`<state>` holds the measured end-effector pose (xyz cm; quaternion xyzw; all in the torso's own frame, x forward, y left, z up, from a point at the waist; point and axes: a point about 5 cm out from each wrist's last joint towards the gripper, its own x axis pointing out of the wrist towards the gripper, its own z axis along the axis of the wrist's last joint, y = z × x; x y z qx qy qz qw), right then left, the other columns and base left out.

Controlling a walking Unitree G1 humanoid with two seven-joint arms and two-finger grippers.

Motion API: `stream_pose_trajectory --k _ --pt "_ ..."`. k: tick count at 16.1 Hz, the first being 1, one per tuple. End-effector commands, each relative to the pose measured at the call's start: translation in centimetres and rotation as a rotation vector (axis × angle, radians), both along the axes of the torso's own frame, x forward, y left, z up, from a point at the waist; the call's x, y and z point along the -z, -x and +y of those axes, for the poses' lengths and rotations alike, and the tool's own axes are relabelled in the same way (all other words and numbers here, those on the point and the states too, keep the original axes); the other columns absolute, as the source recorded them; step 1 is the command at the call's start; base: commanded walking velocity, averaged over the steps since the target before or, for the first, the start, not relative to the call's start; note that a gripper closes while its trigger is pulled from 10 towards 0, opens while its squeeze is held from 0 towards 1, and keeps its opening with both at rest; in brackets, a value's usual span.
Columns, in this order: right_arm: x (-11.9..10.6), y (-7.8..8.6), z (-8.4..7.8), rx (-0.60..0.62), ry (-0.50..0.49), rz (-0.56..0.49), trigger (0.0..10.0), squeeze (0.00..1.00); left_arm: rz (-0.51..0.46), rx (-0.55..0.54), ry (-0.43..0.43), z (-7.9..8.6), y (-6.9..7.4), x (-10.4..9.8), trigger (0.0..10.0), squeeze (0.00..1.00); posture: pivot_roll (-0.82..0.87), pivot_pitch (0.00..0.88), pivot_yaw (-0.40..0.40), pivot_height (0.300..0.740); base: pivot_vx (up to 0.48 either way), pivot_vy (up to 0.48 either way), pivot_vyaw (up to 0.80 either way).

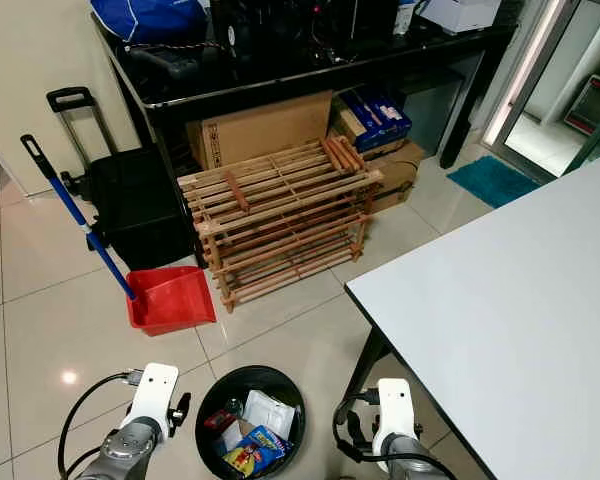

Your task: Picking trash to rubbish bin

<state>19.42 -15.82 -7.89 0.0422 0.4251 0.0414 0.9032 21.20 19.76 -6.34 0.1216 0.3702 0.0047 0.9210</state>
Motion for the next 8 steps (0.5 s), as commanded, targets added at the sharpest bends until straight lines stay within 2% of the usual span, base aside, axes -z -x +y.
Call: stream_pose_trajectory --k 1,8 --pt "-0.05 -0.12 0.08 -0.009 -0.001 -0.003 10.0 0.0 0.002 0.008 -0.005 -0.27 -0.08 0.01 10.0 0.0 -0.03 0.029 -0.04 0.74 0.0 0.0 0.0" --pt "-0.1 -0.21 0.2 -0.012 -0.01 -0.005 10.0 0.0 -0.004 0.019 0.002 -0.43 -0.22 -0.07 10.0 0.0 -0.02 0.028 -0.041 0.74 -0.266 0.0 0.0"
